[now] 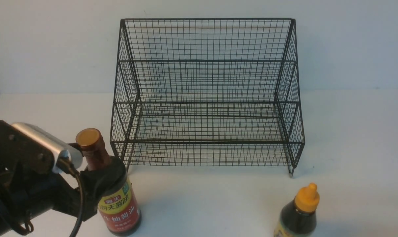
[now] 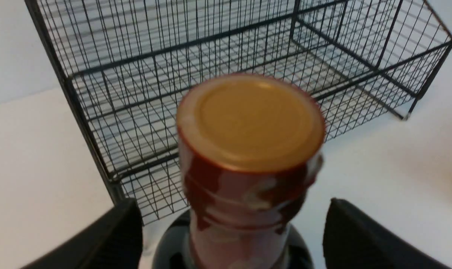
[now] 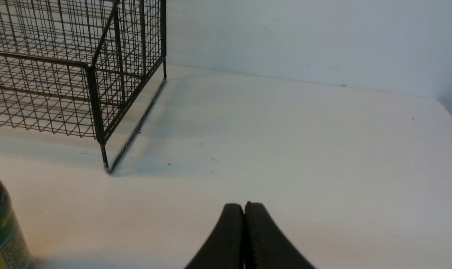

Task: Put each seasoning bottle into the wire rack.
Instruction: Use the left arm to grab the condiment bottle closest to it

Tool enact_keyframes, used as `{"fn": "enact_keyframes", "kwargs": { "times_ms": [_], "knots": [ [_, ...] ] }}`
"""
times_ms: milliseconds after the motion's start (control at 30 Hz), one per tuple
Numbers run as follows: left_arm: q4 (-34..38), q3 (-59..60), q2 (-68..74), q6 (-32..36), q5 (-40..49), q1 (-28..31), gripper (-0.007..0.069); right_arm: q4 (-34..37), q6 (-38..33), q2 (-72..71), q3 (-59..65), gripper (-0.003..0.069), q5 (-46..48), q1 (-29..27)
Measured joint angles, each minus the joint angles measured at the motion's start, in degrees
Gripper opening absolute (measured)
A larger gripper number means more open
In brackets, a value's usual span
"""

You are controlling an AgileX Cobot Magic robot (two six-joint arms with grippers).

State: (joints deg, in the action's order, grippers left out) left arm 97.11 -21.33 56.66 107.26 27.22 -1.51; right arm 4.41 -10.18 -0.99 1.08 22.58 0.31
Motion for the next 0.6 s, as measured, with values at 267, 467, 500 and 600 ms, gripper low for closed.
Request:
{"fn": "enact_keyframes", "kwargs": {
  "times_ms": [267,467,500,600],
  "knots": [
    [0.31,-2.33,3.42,4.69,0.92,0.0,0.0561,0.0,0.0,0.0,0.0,-0.0015,0.0,0.0],
    [0.37,-4.69,3.42,4.81,4.4,0.0,0.0561,0.0,0.0,0.0,0.0,-0.0015,0.0,0.0],
    [0.37,-4.69,3.42,4.81,4.39,0.0,0.0561,0.0,0.0,0.0,0.0,-0.0015,0.0,0.0],
    [0.26,-4.69,3.42,4.25,4.46,0.0,0.0524,0.0,0.0,0.0,0.0,-0.0015,0.0,0.0]
  ]
}}
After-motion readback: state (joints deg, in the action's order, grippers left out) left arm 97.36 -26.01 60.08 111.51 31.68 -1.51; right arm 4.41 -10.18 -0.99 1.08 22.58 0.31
